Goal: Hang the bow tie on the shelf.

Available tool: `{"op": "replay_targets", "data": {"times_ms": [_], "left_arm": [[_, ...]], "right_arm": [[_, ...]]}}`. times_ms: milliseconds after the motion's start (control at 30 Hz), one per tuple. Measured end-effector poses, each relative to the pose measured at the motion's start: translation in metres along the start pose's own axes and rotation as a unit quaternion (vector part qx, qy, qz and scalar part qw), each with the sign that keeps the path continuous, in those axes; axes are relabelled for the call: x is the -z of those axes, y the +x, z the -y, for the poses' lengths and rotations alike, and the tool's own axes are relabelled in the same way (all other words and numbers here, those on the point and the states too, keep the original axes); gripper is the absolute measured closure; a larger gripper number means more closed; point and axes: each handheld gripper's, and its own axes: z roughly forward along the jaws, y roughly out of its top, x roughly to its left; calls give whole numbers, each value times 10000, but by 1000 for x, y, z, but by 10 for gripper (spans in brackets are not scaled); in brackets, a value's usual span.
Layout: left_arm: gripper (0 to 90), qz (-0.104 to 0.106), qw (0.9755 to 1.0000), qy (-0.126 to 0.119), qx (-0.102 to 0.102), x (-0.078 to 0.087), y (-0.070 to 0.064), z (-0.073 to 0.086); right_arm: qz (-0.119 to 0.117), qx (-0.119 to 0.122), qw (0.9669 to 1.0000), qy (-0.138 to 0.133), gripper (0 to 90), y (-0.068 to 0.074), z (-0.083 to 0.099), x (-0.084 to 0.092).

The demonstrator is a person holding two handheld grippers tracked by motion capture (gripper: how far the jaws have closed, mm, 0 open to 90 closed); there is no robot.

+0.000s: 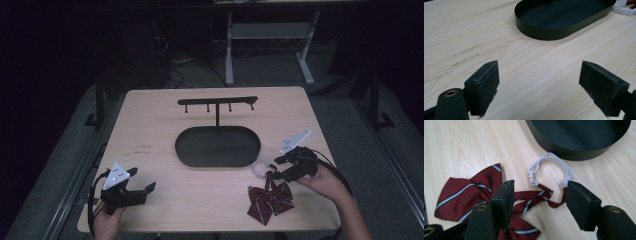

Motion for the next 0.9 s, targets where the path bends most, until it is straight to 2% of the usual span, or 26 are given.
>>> {"op": "replay_targets", "data": {"times_ms": [100,133,267,367,533,600,900], "left_arm": [[161,13,10000,21,-4,-1,0,0],[161,10,10000,49,-16,-1,0,0],[161,-3,10000,36,-70,-1,-1,0],[161,-2,10000,38,-55,-1,-1,0],[161,-4,10000,68,-46,-1,-1,0],[161,-2,10000,46,-54,-1,-1,0],[161,-1,10000,41,-51,0,-1,0]], "right_arm": [[17,11,10000,59,419,-4,-4,-3],[78,135,9998,144,437,-6,-8,-8],[89,183,9994,281,477,-11,-15,-15],[31,148,9995,277,493,-14,-16,-18],[99,51,9981,599,557,-27,-15,-31],[113,27,9981,598,584,-30,-16,-33],[245,65,9965,801,654,-34,-21,-44]]}}
